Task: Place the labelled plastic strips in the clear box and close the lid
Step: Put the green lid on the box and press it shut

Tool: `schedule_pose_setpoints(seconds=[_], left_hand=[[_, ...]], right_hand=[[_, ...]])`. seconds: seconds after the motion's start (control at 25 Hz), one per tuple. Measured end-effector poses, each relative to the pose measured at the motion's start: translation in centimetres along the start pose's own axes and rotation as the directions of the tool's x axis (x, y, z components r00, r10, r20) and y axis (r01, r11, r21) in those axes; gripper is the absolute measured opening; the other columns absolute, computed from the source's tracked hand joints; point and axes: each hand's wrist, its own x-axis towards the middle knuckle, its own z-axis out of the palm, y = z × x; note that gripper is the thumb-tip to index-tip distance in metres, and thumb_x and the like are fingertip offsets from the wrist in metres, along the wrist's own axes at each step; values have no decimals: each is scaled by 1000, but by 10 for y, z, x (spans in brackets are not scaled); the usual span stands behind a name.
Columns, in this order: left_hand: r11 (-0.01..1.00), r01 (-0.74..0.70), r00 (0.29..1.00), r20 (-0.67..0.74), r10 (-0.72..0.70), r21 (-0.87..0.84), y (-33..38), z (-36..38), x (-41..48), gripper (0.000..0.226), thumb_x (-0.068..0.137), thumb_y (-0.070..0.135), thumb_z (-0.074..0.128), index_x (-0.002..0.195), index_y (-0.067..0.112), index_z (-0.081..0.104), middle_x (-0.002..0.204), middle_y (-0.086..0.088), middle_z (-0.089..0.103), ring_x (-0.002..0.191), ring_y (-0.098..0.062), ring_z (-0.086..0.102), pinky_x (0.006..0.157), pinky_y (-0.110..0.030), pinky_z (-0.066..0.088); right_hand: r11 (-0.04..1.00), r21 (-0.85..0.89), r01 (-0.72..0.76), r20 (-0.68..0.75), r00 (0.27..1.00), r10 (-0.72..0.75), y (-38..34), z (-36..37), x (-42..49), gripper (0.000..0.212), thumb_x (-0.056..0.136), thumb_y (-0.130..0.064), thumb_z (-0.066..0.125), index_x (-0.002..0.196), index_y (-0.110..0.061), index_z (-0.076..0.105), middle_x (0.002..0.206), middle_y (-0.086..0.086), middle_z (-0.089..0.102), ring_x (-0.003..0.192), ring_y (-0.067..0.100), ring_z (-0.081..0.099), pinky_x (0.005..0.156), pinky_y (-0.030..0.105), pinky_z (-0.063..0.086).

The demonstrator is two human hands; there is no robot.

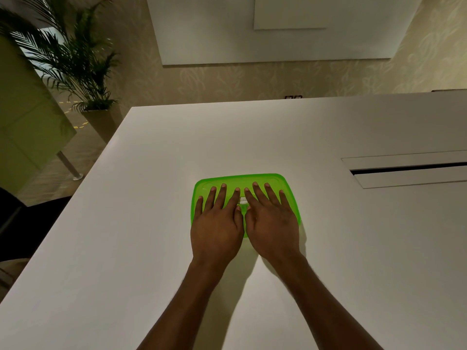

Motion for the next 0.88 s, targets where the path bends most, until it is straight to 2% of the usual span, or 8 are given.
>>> schedule_pose_setpoints(seconds=[0.2,0.52,0.68,0.76,0.8,0.88], left_hand=[[1000,0,1000,-17,0,-17,-3,7,41,52,108,40,29,159,38,35,170,1,28,160,-21,19,130,-45,13],[999,-7,999,-45,5,-41,-8,14,87,50,108,38,31,157,36,40,169,0,32,159,-22,22,130,-45,15],[997,18,996,-87,-24,-74,-7,17,98,48,105,37,38,151,33,51,164,-3,41,156,-24,31,128,-46,21],[991,8,981,-191,-34,-134,-7,19,94,42,101,34,47,138,25,67,150,-7,59,143,-29,49,120,-47,36],[988,-12,961,-274,-32,-156,-8,21,92,38,99,32,52,127,20,74,138,-9,68,131,-32,59,110,-45,46],[987,-49,921,-390,-14,-150,-12,25,86,30,96,31,60,108,14,81,114,-9,74,107,-34,65,88,-42,55]], right_hand=[[1000,-15,11,-11,1000,-11,9,9,42,55,104,-38,27,158,-29,36,168,-2,29,159,22,18,129,47,12],[1000,-9,29,-51,998,-29,17,19,90,52,105,-35,31,156,-26,42,165,0,36,157,24,25,128,48,16],[999,-11,38,-55,998,-38,20,21,104,51,105,-35,34,154,-27,44,164,0,38,156,23,28,128,47,18],[999,31,36,-109,994,-33,19,21,104,49,102,-33,41,149,-25,53,158,3,48,151,25,38,125,49,25],[998,54,34,-156,987,-26,18,21,102,47,99,-31,44,143,-22,59,151,5,55,145,27,46,122,49,31],[997,65,35,-248,969,-18,18,20,99,40,93,-28,49,127,-17,67,132,7,66,124,29,60,110,47,45]])
